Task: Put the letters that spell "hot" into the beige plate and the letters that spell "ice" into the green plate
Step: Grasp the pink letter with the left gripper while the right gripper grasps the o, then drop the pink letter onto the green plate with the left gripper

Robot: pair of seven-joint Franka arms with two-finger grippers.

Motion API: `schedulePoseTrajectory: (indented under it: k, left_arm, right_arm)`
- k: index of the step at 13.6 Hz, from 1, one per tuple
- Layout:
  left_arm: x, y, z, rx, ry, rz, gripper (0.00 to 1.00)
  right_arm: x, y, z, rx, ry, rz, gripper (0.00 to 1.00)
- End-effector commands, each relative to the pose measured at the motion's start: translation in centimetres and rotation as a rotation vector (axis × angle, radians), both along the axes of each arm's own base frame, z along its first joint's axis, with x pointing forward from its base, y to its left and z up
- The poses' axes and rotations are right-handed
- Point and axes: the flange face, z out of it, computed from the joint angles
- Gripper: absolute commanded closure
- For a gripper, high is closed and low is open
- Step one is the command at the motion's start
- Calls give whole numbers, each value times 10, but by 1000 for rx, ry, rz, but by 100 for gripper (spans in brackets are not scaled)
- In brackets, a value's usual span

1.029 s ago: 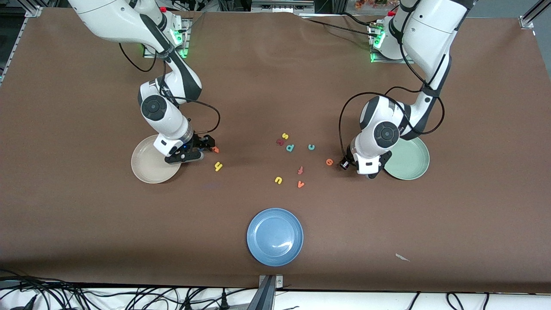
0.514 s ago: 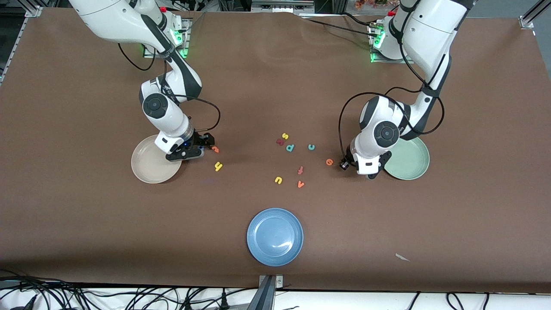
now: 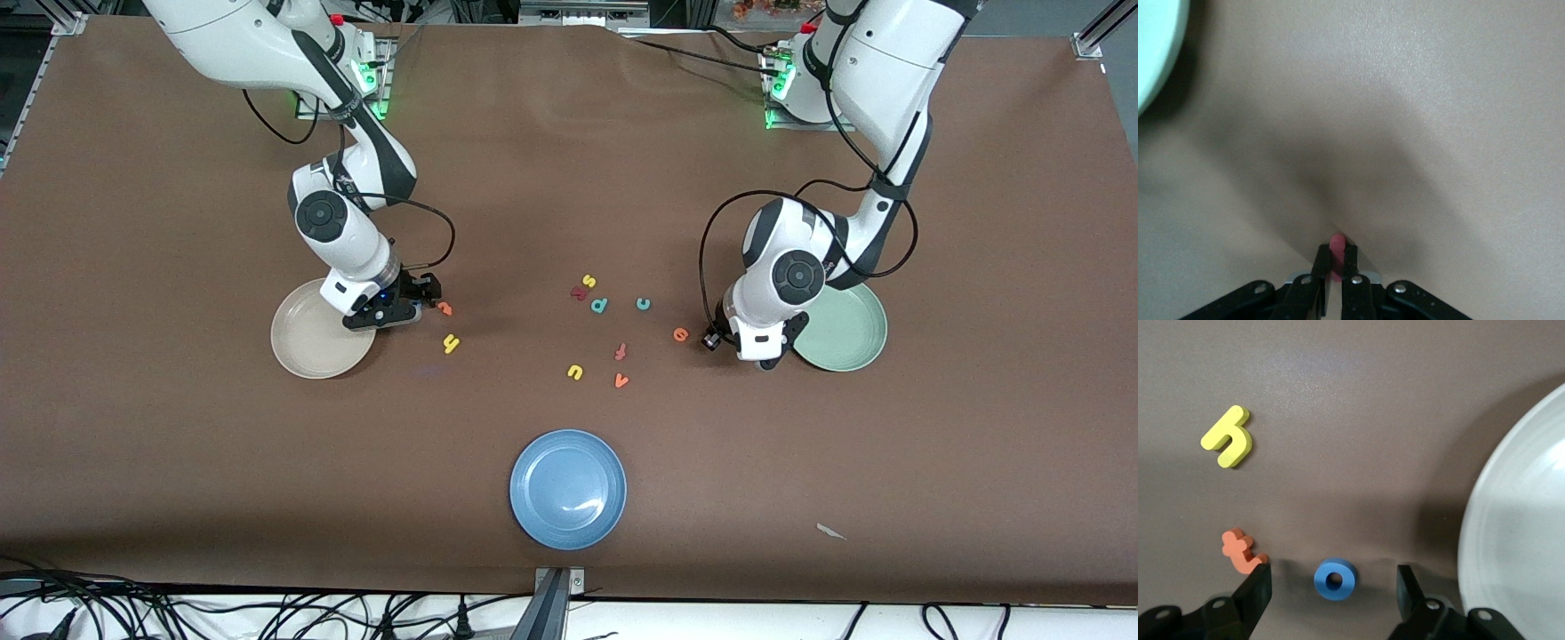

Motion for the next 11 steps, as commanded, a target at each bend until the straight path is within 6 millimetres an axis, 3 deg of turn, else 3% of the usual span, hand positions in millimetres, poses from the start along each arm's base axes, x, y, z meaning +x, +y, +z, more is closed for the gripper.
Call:
schedulePoseTrajectory:
  k: [1,3,6,9,11]
  left_arm:
    - [17,17,61,-14,43,-64,100]
    - [26,41,102,-29,92,-125,100]
    - [25,87,133,-61,157,-243,100]
    - [27,146,138,-113,183,-362,100]
    - [25,181,122,-89,206,-466,100]
  right_arm:
    - [-4,-5,3,-6,-18,2,25]
    - [-5,-6,2,-12,-17,10,31]
    - [-6,-6,0,-12,-16,9,36]
    - [-6,-5,-1,-12,-14,9,43]
    - [-6,-5,-2,-12,-12,6,48]
